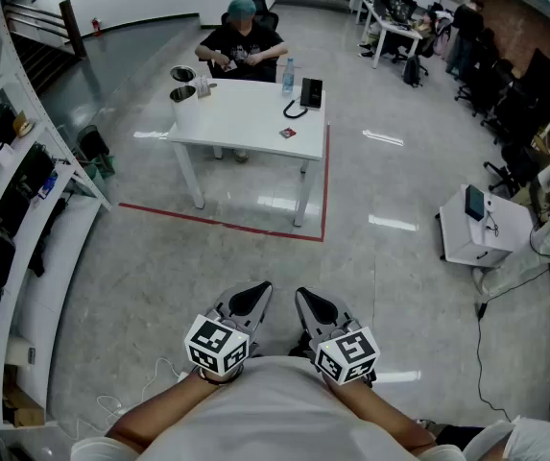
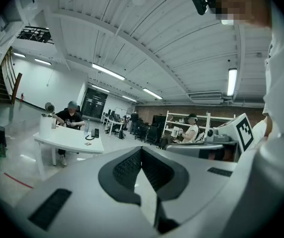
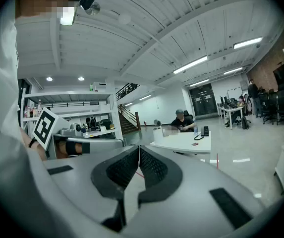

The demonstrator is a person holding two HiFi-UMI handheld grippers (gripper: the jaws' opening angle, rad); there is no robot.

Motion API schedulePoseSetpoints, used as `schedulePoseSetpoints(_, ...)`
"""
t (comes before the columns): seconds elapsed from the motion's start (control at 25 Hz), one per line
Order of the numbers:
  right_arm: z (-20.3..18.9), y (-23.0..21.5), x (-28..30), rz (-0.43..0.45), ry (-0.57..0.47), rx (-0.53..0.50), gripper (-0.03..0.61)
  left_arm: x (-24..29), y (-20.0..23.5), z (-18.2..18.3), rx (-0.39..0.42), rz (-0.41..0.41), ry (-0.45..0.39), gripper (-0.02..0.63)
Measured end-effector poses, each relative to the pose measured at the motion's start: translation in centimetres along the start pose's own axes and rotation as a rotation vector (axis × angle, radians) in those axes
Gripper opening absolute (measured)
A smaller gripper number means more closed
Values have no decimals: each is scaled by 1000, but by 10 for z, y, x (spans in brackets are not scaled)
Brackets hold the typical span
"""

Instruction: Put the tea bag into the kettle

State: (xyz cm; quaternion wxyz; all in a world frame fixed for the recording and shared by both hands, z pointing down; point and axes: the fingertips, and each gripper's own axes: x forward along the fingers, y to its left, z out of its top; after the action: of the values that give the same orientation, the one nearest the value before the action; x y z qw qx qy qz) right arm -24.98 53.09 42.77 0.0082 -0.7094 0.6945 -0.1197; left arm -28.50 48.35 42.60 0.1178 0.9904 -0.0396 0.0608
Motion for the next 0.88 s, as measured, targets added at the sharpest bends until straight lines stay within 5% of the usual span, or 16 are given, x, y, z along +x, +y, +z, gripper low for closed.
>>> schedulePoseSetpoints(0.48, -6, -2, 9, 33, 19, 17, 14, 5, 8, -9, -43, 10, 19, 9)
schedulePoseSetpoints(0.88, -1, -55, 22, 57, 28, 33, 14, 60, 16, -7, -47, 19, 28, 9)
